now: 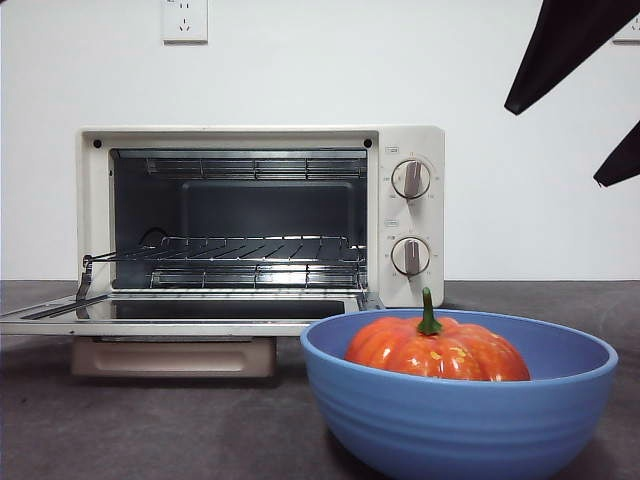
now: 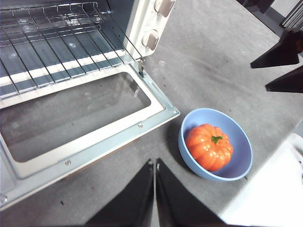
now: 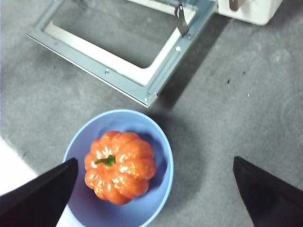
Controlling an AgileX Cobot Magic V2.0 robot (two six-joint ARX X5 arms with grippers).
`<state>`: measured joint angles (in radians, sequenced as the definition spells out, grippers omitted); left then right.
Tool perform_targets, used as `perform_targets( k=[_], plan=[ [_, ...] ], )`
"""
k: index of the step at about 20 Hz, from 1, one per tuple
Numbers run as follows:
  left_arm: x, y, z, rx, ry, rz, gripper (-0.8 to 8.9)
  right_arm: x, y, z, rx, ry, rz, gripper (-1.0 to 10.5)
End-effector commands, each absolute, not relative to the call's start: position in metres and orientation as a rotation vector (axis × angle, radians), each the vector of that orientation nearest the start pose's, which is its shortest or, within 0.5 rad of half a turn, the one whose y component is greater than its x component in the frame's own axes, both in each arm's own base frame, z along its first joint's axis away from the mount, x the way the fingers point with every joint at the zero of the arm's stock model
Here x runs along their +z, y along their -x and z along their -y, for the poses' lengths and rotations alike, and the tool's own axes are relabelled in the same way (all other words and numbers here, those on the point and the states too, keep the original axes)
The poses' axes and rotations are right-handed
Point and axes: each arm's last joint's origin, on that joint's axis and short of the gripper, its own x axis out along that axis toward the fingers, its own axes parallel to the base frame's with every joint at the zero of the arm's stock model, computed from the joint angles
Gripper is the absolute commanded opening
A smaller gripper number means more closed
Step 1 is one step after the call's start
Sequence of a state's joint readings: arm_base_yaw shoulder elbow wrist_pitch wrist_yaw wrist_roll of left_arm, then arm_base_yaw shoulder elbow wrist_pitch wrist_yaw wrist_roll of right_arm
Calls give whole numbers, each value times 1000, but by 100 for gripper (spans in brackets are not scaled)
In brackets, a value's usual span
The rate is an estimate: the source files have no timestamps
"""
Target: Place pumpkin in the steamer
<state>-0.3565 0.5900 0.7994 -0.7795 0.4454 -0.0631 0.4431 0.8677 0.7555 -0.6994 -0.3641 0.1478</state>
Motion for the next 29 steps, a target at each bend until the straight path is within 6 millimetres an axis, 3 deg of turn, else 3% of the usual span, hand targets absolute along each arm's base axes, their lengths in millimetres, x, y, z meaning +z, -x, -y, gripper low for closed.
perform_targets(
  k=[1, 9, 20, 25, 29],
  plan=[
    [312, -95, 49, -769, 86, -601, 15, 268, -146, -82, 691, -111, -904, 511],
    [311, -94, 49, -767, 86, -613, 15, 251, -157, -87, 619, -127, -1051, 389],
    [311, -94, 49, -767, 86, -612, 15, 205, -177, -134, 533, 43, -1193, 227],
    [311, -94, 49, -767, 86, -612, 15, 189, -181, -145, 500, 98, -1238, 152],
    [311, -94, 49, -768, 85, -612, 15, 186, -181, -148, 513, 102, -1241, 90]
  ],
)
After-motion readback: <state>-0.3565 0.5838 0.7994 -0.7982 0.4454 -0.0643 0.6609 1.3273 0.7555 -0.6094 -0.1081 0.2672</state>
